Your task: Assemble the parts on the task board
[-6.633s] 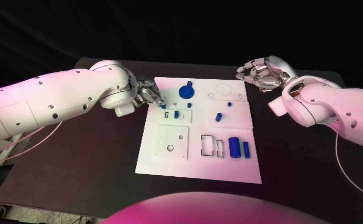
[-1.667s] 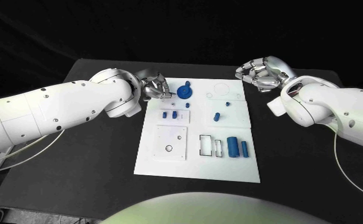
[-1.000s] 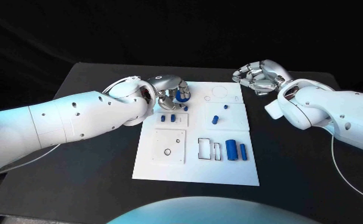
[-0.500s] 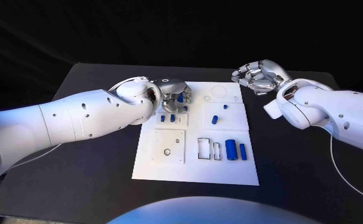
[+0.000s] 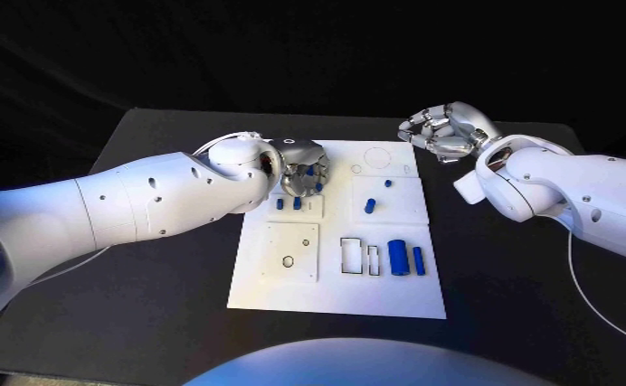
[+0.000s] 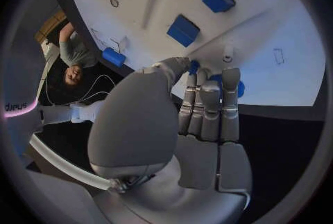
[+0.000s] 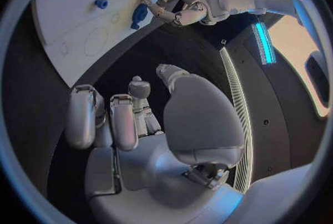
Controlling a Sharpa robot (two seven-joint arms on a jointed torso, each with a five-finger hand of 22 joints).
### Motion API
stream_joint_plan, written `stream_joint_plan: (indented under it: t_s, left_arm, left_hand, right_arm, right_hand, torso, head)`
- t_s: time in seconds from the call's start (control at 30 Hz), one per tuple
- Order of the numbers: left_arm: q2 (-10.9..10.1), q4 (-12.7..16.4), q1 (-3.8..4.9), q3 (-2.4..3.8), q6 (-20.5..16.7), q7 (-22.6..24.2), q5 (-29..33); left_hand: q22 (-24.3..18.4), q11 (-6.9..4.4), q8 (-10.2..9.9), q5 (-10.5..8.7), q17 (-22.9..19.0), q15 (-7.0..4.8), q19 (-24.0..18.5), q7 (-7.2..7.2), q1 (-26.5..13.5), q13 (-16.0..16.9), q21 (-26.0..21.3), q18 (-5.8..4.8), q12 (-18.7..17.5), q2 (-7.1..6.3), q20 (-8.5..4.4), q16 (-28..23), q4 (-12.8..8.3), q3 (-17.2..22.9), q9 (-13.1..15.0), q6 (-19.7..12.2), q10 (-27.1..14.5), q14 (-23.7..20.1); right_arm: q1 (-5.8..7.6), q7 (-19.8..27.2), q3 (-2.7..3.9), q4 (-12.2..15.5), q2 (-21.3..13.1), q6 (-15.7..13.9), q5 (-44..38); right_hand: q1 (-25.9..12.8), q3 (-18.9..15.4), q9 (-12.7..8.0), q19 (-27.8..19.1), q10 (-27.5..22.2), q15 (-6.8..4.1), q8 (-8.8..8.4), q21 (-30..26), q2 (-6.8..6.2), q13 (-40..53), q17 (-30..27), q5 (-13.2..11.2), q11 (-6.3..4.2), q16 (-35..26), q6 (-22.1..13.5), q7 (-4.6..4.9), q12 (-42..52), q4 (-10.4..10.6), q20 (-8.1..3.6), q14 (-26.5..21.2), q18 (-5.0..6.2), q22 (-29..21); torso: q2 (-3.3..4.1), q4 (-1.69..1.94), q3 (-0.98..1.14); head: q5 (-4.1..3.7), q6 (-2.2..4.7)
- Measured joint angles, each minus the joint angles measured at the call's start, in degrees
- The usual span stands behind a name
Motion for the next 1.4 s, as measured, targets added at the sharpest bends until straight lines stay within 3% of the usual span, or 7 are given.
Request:
stream_joint_plan:
  t_s: [0.47, 0.57, 0.63, 0.83, 0.9, 1.1, 1.4]
  left_arm:
    - [0.98, -0.6, 0.01, 0.08, 1.07, -0.97, -0.19]
    - [1.03, -0.6, 0.02, 0.1, 1.16, -1.23, -0.19]
    - [1.04, -0.6, 0.03, 0.11, 1.29, -1.46, -0.19]
    - [1.06, -0.6, 0.03, 0.12, 1.72, -2.17, -0.17]
    - [1.09, -0.61, 0.04, 0.14, 1.83, -2.34, -0.16]
    - [1.12, -0.62, 0.04, 0.14, 1.88, -2.54, -0.12]
    - [0.82, -0.03, -0.07, 0.26, 1.39, -2.34, 0.14]
  left_hand:
    - [1.83, -0.1, -0.21, -0.22, 0.65, -0.09, 0.92, 0.2, -0.01, -0.38, 1.61, 0.01, 0.01, -0.01, -0.11, 1.05, -0.53, 1.51, -0.33, 0.61, 0.91, 0.91]
    - [3.13, -0.38, -0.21, -0.23, 1.45, -0.34, 2.17, 0.24, 0.42, -0.51, 3.1, -0.15, 0.01, 0.42, -0.32, 2.2, -1.16, 2.42, -0.38, 1.57, 1.74, 1.74]
    - [4.25, -0.62, -0.21, -0.53, 2.45, -0.52, 3.06, 0.26, 0.74, -0.46, 4.2, -0.96, 0.3, 0.74, -0.42, 2.98, -1.58, 2.85, -0.38, 2.1, 2.66, 2.58]
    - [7.87, -1.54, -0.21, -1.13, 6.1, -1.42, 5.73, 0.32, 1.77, 0.05, 7.79, -0.95, 1.63, 1.77, -1.24, 5.27, -3.57, 4.84, -0.39, 3.39, 4.82, 5.31]
    - [8.7, -1.74, -0.21, -1.42, 6.61, -1.55, 6.34, 0.33, 2.01, 0.12, 8.55, -1.84, 1.91, 2.04, -1.44, 5.74, -4.15, 5.41, -0.42, 4.13, 5.02, 5.85]
    - [10.31, -2.05, -0.39, -1.56, 7.67, -1.72, 7.37, 0.2, 1.48, 0.35, 9.97, -1.83, 2.35, 2.87, -1.64, 6.37, -4.89, 6.14, -0.36, 5.32, 5.74, 6.66]
    - [10.98, -1.86, -0.55, -1.57, 8.41, -1.73, 7.77, 0.21, 1.36, 0.61, 10.45, -1.83, 2.45, 3.04, -1.64, 6.75, -5.21, 6.13, -0.29, 5.32, 5.94, 7.06]
  right_arm:
    - [0.0, 0.02, 0.0, 0.1, 0.08, 0.01, 0.0]
    - [0.0, 0.03, 0.0, 0.21, -0.03, 0.01, 0.0]
    - [0.0, 0.03, 0.01, 0.23, -0.09, 0.01, 0.0]
    - [0.0, 0.04, 0.01, 0.26, -0.12, 0.0, -0.01]
    - [0.0, 0.04, 0.01, 0.27, -0.12, 0.0, -0.01]
    - [0.0, 0.06, 0.01, 0.27, -0.09, 0.0, -0.02]
    - [0.0, 0.07, 0.0, 0.19, 0.05, 0.01, -0.02]
  right_hand:
    - [0.23, 0.0, -0.06, 0.0, 0.0, 0.0, 0.0, 0.0, 0.23, 0.0, 0.0, 0.0, 0.0, 0.0, 0.0, 0.0, 0.0, 0.0, 0.0, 0.0, 0.0, -0.01]
    - [0.23, 0.0, -0.06, 0.0, 0.0, 0.0, 0.0, 0.0, 0.23, 0.0, 0.0, 0.0, 0.0, 0.0, 0.0, 0.0, 0.0, 0.0, 0.0, 0.0, 0.0, -0.01]
    - [0.23, 0.0, -0.05, 0.0, 0.0, 0.0, 0.0, 0.0, 0.23, 0.0, 0.0, 0.0, 0.0, 0.0, 0.0, 0.0, 0.0, 0.0, 0.0, 0.0, 0.0, -0.01]
    - [0.23, 0.0, -0.05, 0.0, 0.0, 0.0, 0.0, 0.0, 0.23, 0.0, 0.0, 0.0, 0.0, 0.0, 0.0, 0.0, 0.0, 0.0, 0.0, 0.0, 0.0, -0.02]
    - [0.23, 0.0, -0.05, 0.0, 0.0, 0.0, 0.0, 0.0, 0.23, 0.0, 0.0, 0.0, 0.0, 0.0, 0.0, 0.0, 0.0, 0.0, 0.0, 0.0, 0.0, -0.02]
    - [0.23, 0.0, -0.05, 0.0, 0.0, 0.0, 0.22, 0.0, 0.23, 0.0, -0.01, 0.22, 0.0, 0.0, 0.0, 0.0, 0.0, 0.0, 0.0, 0.0, 0.0, -0.02]
    - [0.23, 0.0, -0.05, 0.0, 0.0, 0.0, 0.22, 0.0, 0.23, 0.01, -0.01, 0.22, 0.0, 0.0, 0.0, 0.0, 0.0, 0.0, 0.0, 0.0, 0.0, -0.03]
  torso:
    - [0.04, -0.03, -0.01]
    - [0.04, -0.02, 0.0]
    - [0.04, -0.02, 0.0]
    - [0.0, -0.02, 0.0]
    - [-0.01, -0.02, 0.0]
    - [-0.02, 0.01, 0.0]
    - [-0.05, 0.01, -0.07]
  head:
    - [-0.06, -0.13]
    - [-0.24, -0.14]
    - [-0.29, -0.15]
    - [-0.3, -0.27]
    - [-0.31, -0.3]
    - [-0.37, -0.31]
    - [-0.31, -0.22]
